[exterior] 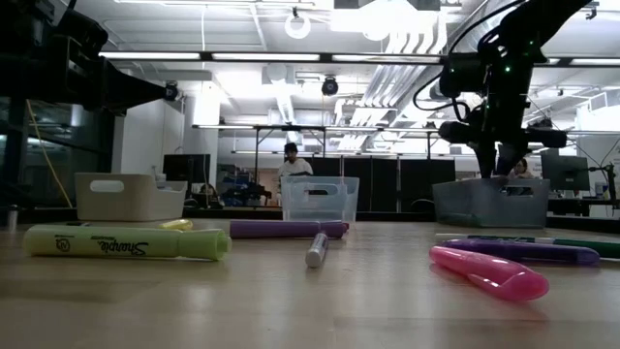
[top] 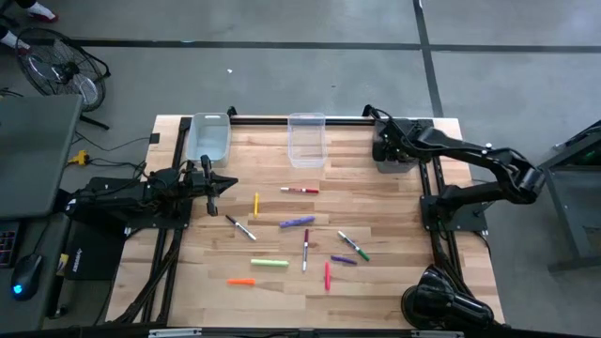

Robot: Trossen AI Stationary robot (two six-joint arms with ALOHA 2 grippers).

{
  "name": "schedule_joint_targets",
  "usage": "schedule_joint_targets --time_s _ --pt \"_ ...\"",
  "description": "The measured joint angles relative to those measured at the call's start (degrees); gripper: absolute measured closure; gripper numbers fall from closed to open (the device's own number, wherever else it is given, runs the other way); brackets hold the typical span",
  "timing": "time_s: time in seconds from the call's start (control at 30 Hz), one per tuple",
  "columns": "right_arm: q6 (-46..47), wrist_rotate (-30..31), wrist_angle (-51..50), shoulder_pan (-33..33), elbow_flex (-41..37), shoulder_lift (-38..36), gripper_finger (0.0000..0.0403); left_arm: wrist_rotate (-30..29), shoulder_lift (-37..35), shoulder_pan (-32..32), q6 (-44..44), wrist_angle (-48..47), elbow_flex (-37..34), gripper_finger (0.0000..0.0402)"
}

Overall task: Pick & Place Markers
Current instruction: Put the right purple highlighter pen into the black bin, then put the green marker pen into the transparent bin

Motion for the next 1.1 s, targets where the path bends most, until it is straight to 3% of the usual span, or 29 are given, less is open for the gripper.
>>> schedule_joint_targets --time_s 0.27,1.1 --pt "-3.5 -0.3 2.2 -2.9 0.0 1.6 0.0330 0.0 0.0 0.0 0.0 0.0 0.0 0.0400" --pt "-6.5 -3.3 5.5 -3.2 0.0 2.5 0.0306 0.0 0.0 0.0 0.0 0.0 0.0 0.0400"
